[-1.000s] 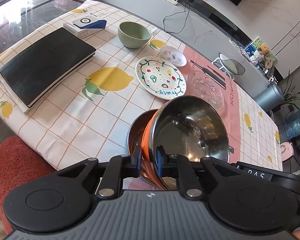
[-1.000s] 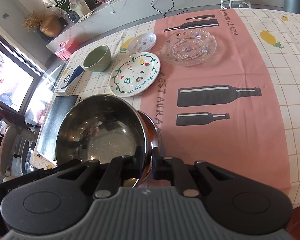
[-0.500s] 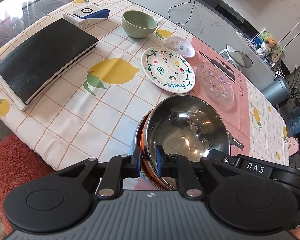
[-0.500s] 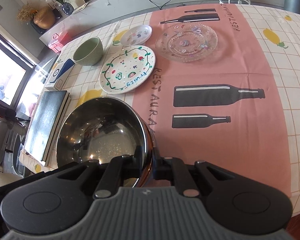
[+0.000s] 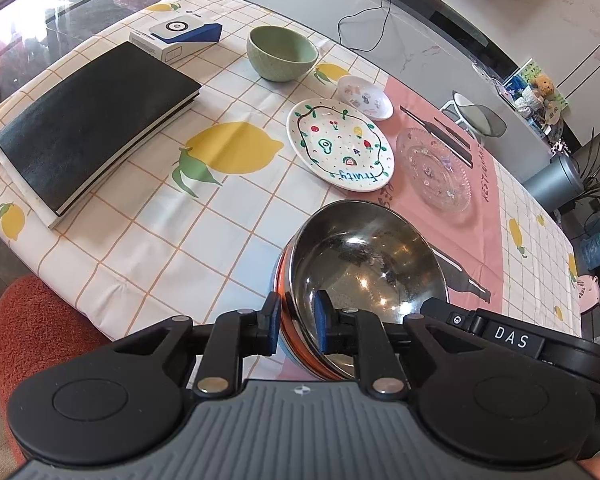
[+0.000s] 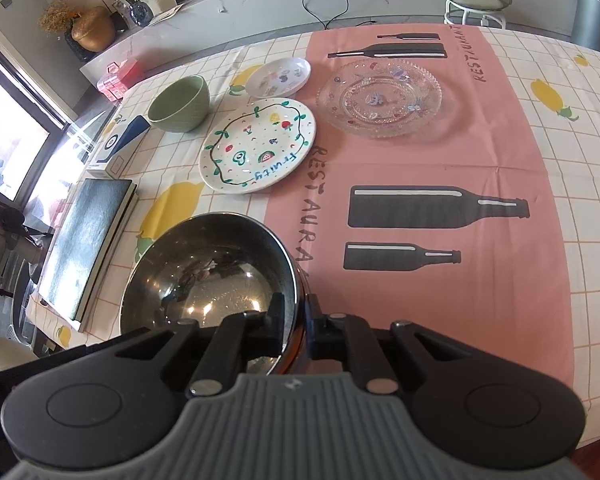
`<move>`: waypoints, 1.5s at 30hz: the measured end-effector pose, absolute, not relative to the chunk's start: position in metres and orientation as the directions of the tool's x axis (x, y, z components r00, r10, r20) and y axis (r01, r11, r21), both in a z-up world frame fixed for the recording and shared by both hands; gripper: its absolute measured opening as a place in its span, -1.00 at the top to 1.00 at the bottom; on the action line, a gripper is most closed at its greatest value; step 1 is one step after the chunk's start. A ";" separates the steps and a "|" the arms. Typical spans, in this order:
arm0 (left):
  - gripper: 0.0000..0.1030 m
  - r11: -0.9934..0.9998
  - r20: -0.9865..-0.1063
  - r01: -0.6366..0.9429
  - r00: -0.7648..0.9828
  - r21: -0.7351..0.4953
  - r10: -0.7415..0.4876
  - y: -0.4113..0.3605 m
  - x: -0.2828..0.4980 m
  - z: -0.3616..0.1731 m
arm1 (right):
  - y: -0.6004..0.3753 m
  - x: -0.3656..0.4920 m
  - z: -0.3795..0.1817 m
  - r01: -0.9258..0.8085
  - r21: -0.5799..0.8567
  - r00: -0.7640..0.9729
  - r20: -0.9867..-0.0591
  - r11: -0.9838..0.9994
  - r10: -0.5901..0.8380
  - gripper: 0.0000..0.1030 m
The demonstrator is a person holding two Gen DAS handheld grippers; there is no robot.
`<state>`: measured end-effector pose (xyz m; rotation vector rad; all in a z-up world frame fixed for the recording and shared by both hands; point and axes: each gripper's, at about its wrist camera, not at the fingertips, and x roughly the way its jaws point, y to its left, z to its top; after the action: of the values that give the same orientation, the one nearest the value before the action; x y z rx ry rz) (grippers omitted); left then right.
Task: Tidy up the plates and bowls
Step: 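Carry the orange bowl and lower it into the blue bowl, open left gripper, then move the left gripper to the pale green bowl rim and close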
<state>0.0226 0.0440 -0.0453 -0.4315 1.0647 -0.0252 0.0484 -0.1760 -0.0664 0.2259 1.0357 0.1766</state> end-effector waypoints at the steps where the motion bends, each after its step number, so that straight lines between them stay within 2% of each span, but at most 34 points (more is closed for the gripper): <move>1: 0.63 0.918 -0.836 -0.181 0.500 -0.354 -0.224 0.044 0.022 -0.043 | -0.176 0.048 -0.065 -0.039 0.264 0.503 -0.828 0.964 0.248 0.78; 3: 0.53 0.920 -0.823 -0.162 0.521 -0.357 -0.228 0.046 0.020 -0.038 | -0.177 0.045 -0.062 -0.044 0.261 0.517 -0.820 0.964 0.246 0.73; 4: 0.50 0.921 -0.816 -0.151 0.530 -0.359 -0.231 0.046 0.019 -0.035 | -0.178 0.044 -0.060 -0.049 0.261 0.524 -0.815 0.964 0.247 0.59; 6: 0.45 0.924 -0.804 -0.137 0.549 -0.357 -0.230 0.048 0.018 -0.030 | -0.179 0.041 -0.055 -0.058 0.259 0.538 -0.805 0.964 0.249 0.44; 11: 0.38 0.952 -0.791 -0.083 0.580 -0.295 -0.194 0.046 0.019 -0.017 | -0.176 0.037 -0.044 -0.087 0.249 0.557 -0.791 0.965 0.254 0.43; 15: 0.33 0.961 -0.787 -0.050 0.586 -0.272 -0.193 0.047 0.024 -0.011 | -0.166 0.038 -0.036 -0.128 0.218 0.571 -0.781 0.967 0.252 0.32; 23: 0.31 0.954 -0.780 -0.029 0.583 -0.299 -0.227 0.056 0.048 -0.008 | -0.151 0.055 -0.026 -0.167 0.174 0.585 -0.775 0.970 0.240 0.28; 35: 0.31 0.968 -0.770 0.025 0.600 -0.251 -0.215 0.069 0.099 -0.007 | -0.136 0.108 -0.026 -0.188 0.134 0.566 -0.795 0.973 0.219 0.21; 45: 0.26 0.930 -0.730 -0.059 0.638 -0.362 -0.244 0.110 0.169 -0.021 | -0.122 0.191 -0.033 -0.185 0.199 0.509 -0.819 0.962 0.267 0.21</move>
<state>0.1692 0.1103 -0.0208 -0.3728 0.8778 -0.1082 0.1907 -0.1215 -0.0330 0.0902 1.0012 0.2726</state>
